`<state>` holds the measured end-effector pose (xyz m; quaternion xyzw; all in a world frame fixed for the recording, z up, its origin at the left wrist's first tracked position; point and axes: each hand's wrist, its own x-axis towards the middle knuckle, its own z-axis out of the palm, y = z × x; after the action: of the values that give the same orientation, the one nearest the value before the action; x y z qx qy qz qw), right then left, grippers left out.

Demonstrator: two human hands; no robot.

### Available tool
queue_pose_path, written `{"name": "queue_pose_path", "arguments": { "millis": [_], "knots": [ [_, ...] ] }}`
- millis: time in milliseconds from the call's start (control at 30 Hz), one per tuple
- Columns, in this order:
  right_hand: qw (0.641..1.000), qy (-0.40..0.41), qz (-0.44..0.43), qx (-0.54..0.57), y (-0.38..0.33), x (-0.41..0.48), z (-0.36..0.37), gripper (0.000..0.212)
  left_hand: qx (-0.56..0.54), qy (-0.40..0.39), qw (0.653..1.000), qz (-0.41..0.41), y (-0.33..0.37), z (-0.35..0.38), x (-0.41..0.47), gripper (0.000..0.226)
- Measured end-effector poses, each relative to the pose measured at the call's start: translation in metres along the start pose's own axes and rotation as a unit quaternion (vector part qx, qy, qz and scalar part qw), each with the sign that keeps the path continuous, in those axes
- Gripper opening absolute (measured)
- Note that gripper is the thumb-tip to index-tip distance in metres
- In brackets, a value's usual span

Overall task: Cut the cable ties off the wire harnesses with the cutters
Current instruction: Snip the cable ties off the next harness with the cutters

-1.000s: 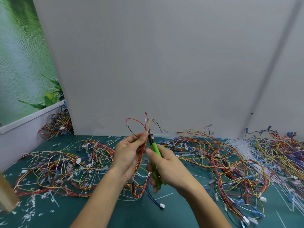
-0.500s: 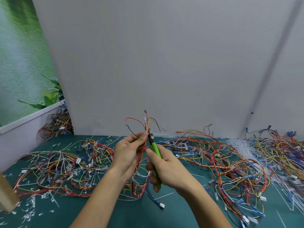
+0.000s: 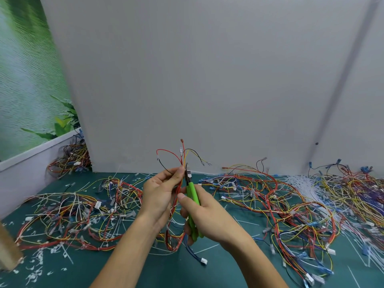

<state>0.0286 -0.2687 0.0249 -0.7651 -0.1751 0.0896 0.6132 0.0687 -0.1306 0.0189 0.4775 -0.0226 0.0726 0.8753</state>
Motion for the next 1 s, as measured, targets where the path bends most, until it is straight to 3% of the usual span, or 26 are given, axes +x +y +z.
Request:
{"name": "queue_pose_path", "arguments": {
  "millis": [267,467,700,900,1000],
  "knots": [
    [1.0,0.02,-0.006,0.009,-0.0004,0.0008,0.0004,0.013,-0.009,0.005,1.0,0.016,0.0003,0.0034,-0.0005,0.016],
    [1.0,-0.016,0.015,-0.008,-0.0025,-0.0025,-0.0024,0.025,-0.001,0.032,0.999,0.022,-0.0007,0.0045,0.0002,0.018],
    [0.999,0.025,-0.018,-0.03,-0.0012,-0.0005,0.0033,0.015,-0.018,0.025,0.999,0.015,0.0026,0.0005,0.0021,0.023],
    [0.999,0.028,0.002,0.041,-0.0019,-0.0003,0.0021,0.011,-0.008,0.007,1.0,0.019,0.0051,-0.0011,0.0031,0.018],
    [0.993,0.07,0.016,0.097,0.0008,0.0051,0.0014,0.009,0.012,-0.004,0.999,0.035,0.0046,0.0013,0.0,0.011]
  ]
}}
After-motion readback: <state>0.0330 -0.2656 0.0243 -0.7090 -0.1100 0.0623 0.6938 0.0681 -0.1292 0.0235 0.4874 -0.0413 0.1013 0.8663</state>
